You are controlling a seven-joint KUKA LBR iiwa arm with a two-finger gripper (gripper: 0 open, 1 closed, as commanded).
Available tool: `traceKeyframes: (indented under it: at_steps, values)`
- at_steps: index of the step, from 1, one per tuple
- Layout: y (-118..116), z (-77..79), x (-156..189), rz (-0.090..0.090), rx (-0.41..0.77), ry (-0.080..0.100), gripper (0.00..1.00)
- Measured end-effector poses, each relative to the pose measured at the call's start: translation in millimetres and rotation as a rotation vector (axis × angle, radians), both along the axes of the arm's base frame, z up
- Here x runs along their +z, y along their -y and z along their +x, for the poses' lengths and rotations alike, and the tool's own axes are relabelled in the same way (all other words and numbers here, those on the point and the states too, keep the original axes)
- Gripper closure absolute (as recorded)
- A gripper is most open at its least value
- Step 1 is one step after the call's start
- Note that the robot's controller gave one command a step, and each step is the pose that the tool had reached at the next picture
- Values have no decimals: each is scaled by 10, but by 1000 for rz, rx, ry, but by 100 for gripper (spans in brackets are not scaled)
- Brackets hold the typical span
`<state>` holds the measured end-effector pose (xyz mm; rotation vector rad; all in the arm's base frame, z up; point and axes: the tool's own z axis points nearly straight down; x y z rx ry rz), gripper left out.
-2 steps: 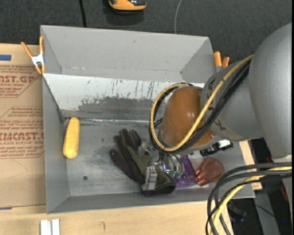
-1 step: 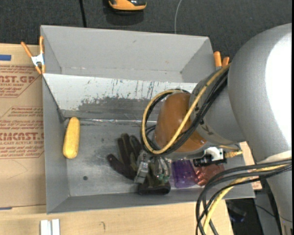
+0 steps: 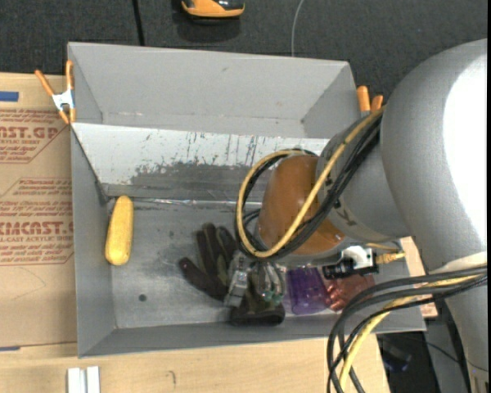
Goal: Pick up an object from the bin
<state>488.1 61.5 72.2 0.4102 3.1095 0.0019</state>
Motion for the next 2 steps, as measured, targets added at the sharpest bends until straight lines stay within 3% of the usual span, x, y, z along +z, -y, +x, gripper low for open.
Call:
traceKeyframes:
  at_steps: [2]
  values:
    - [1, -11, 109, 0, 0, -5, 100]
